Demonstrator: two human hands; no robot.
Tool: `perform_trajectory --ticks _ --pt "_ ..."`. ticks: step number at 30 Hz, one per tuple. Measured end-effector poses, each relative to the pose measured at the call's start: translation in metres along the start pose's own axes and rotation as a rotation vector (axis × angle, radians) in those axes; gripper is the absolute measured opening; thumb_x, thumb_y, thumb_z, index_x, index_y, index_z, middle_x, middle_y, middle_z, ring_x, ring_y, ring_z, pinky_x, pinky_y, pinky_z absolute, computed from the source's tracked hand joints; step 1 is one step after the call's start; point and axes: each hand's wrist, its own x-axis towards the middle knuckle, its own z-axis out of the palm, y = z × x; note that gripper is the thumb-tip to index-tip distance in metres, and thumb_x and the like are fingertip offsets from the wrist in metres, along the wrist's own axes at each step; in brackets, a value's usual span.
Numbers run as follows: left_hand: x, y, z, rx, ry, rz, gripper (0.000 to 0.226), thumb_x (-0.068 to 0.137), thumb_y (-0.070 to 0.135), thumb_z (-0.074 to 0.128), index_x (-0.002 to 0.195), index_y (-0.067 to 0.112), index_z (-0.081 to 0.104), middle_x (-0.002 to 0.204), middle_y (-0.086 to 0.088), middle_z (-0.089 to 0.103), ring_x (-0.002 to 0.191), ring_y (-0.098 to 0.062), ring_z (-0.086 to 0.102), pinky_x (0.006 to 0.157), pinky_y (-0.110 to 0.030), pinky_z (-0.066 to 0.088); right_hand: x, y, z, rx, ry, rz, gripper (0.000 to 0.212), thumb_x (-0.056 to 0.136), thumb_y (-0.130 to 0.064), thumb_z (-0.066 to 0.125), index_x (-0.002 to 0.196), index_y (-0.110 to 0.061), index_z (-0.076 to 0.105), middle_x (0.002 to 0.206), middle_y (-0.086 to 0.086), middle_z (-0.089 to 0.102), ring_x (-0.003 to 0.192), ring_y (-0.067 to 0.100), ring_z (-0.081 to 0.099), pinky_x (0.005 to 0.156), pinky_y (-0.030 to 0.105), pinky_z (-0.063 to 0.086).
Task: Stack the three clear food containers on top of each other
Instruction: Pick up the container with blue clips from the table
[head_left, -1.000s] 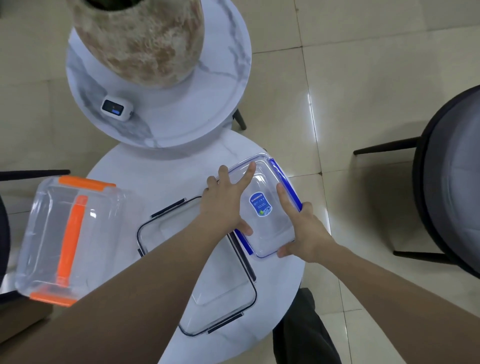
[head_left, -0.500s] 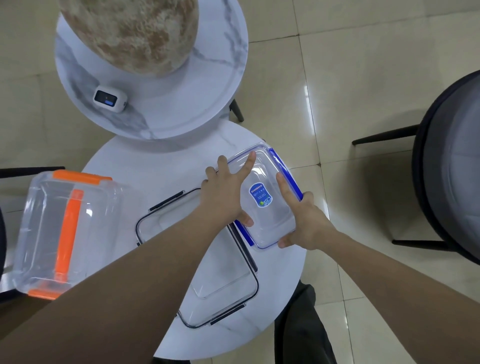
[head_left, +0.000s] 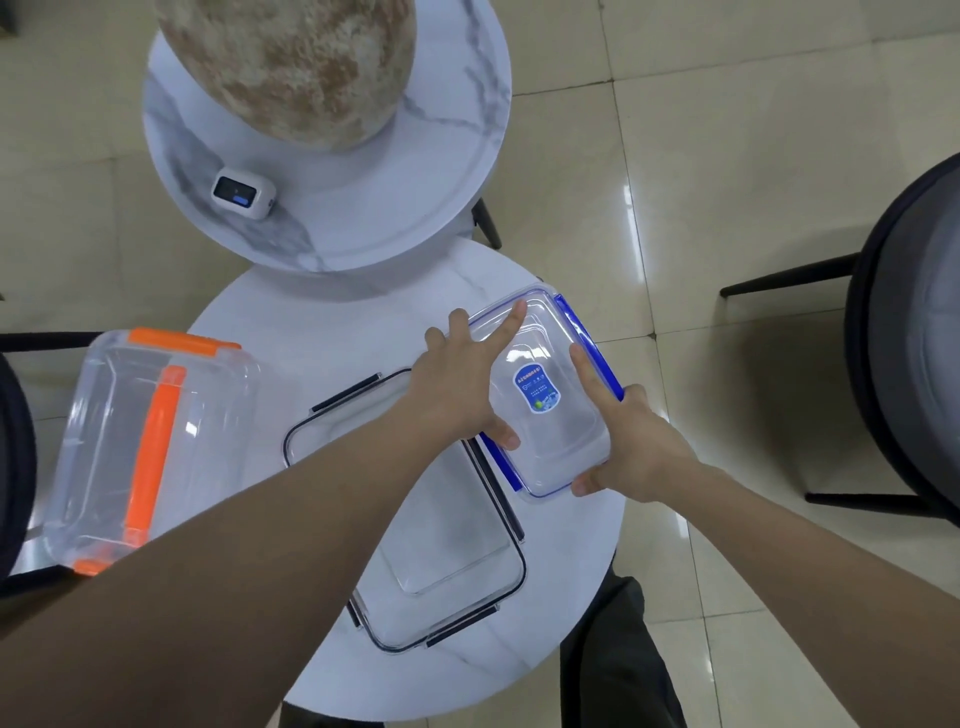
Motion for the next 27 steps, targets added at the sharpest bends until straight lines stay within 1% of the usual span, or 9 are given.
perform_trajectory --ticks 4,10,12,15,18,19,21,25,27 --pt "-0.005 0.007 -0.003 -0.032 0.041 0.016 0.141 0.057 0.050 0.094 0.158 0.052 -0.005 0.147 -0.011 0.030 0.123 -0.034 0.042 0.086 -0.042 0.052 -0.010 0.003 -0.012 -0.034 0.043 0.006 0.142 0.057 -0.034 0.092 0.148 -0.048 -0.017 0.134 0.006 0.034 0.111 0.027 0.055 0.080 0.040 0.061" --pt "-0.020 0.019 -0.012 -0.134 0.111 0.038 0.137 0.062 0.046 0.094 0.158 0.053 -0.004 0.150 -0.010 0.031 0.123 -0.032 0.044 0.089 -0.043 0.054 -0.037 0.004 -0.046 -0.143 0.050 -0.024 0.143 0.062 -0.034 0.091 0.145 -0.052 -0.025 0.134 0.005 0.032 0.115 0.023 0.052 0.078 0.037 0.059" --pt "-0.029 0.021 -0.013 -0.187 0.131 0.037 0.135 0.064 0.043 0.094 0.158 0.054 -0.004 0.150 -0.008 0.031 0.124 -0.031 0.044 0.091 -0.042 0.054 -0.047 0.002 -0.055 -0.165 0.060 -0.023 0.144 0.061 -0.034 0.091 0.144 -0.055 -0.025 0.130 0.004 0.032 0.108 0.021 0.052 0.075 0.037 0.060" --pt "-0.044 0.015 -0.014 -0.296 0.160 0.039 0.130 0.068 0.036 0.093 0.158 0.054 0.001 0.151 -0.007 0.033 0.128 -0.030 0.047 0.098 -0.042 0.052 -0.062 -0.005 -0.068 -0.181 0.067 -0.027 0.142 0.061 -0.033 0.092 0.148 -0.053 -0.019 0.121 -0.001 0.031 0.097 0.017 0.046 0.073 0.035 0.058" --pt "-0.058 0.005 -0.017 -0.485 0.236 0.029 0.116 0.073 0.031 0.088 0.161 0.043 0.013 0.146 -0.008 0.045 0.129 -0.028 0.053 0.103 -0.037 0.049 -0.075 -0.013 -0.078 -0.214 0.081 -0.041 0.140 0.060 -0.032 0.092 0.149 -0.054 -0.013 0.111 -0.007 0.024 0.092 0.017 0.046 0.071 0.031 0.054" --pt "-0.062 0.002 -0.020 -0.545 0.267 0.004 0.107 0.077 0.033 0.085 0.162 0.037 0.020 0.142 -0.008 0.049 0.127 -0.025 0.054 0.102 -0.032 0.047 -0.079 -0.015 -0.080 -0.217 0.082 -0.049 0.141 0.059 -0.031 0.092 0.148 -0.057 -0.014 0.110 -0.008 0.023 0.090 0.017 0.048 0.071 0.030 0.055" --pt "-0.072 -0.002 -0.025 -0.650 0.315 -0.060 0.087 0.085 0.040 0.077 0.159 0.027 0.033 0.137 -0.006 0.053 0.120 -0.020 0.056 0.095 -0.029 0.046 -0.085 -0.018 -0.083 -0.199 0.077 -0.071 0.144 0.057 -0.028 0.093 0.141 -0.066 -0.018 0.111 -0.008 0.027 0.089 0.018 0.052 0.073 0.032 0.057" --pt "-0.081 -0.014 -0.031 -0.839 0.349 -0.122 0.047 0.091 0.044 0.070 0.132 0.022 0.065 0.113 -0.001 0.062 0.098 -0.019 0.064 0.084 -0.032 0.054 -0.090 -0.022 -0.089 -0.112 0.048 -0.107 0.143 0.056 -0.022 0.093 0.140 -0.069 -0.013 0.124 -0.005 0.031 0.105 0.021 0.050 0.087 0.038 0.057" --pt "-0.084 -0.020 -0.030 -0.929 0.327 -0.139 0.041 0.091 0.042 0.072 0.125 0.020 0.070 0.103 0.000 0.062 0.089 -0.018 0.062 0.080 -0.031 0.053 -0.091 -0.024 -0.091 -0.081 0.029 -0.113 0.142 0.055 -0.020 0.093 0.142 -0.068 -0.008 0.127 -0.006 0.031 0.111 0.021 0.047 0.092 0.038 0.055"
